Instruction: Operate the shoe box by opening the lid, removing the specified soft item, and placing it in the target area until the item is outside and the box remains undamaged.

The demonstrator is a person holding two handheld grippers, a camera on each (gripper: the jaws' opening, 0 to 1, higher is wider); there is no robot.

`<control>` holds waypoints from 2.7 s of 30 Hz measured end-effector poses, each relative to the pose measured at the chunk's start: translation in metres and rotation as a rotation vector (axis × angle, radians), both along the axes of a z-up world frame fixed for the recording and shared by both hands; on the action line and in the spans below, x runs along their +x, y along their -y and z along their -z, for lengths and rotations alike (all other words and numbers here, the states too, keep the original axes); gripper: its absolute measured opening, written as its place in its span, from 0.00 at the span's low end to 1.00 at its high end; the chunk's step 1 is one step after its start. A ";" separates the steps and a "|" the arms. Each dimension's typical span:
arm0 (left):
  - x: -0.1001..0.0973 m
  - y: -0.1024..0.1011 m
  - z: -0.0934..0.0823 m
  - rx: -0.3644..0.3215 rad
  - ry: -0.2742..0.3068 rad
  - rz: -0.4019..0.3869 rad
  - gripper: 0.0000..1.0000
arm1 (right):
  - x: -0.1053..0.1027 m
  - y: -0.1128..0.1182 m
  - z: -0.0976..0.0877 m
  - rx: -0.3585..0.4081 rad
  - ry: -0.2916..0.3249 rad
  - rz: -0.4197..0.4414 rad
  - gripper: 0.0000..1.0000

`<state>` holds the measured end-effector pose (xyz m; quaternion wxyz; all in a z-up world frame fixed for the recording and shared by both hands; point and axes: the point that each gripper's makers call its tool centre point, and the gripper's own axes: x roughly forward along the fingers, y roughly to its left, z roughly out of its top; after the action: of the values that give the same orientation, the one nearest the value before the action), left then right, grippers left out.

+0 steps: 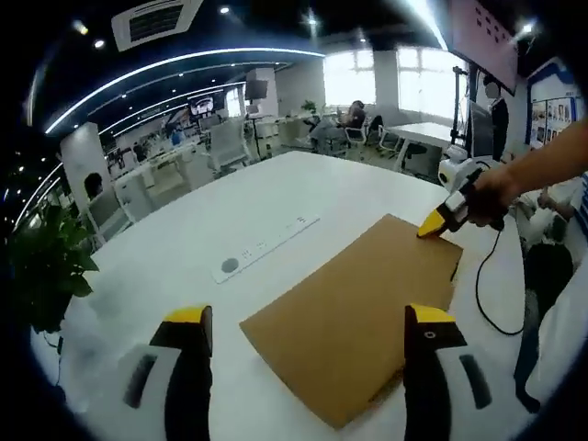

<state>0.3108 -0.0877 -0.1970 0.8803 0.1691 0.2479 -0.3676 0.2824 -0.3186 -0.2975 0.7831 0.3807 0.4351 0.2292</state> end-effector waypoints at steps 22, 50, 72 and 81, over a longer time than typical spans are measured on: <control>-0.058 0.032 0.009 0.364 0.308 0.263 0.87 | 0.000 -0.001 0.000 0.007 0.003 0.009 0.29; -0.081 0.023 0.079 0.709 0.454 0.394 0.72 | -0.018 -0.020 -0.018 0.004 -0.003 -0.003 0.29; -0.075 0.017 0.114 0.796 0.497 0.444 0.58 | -0.002 -0.004 -0.005 -0.006 -0.011 -0.035 0.29; -0.066 0.018 0.112 0.825 0.580 0.443 0.51 | 0.004 0.002 0.001 -0.001 -0.009 -0.036 0.29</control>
<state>0.2444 -0.1062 -0.3089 0.6748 0.6426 0.0772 -0.3546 0.2867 -0.3209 -0.2989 0.7770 0.3735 0.4456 0.2412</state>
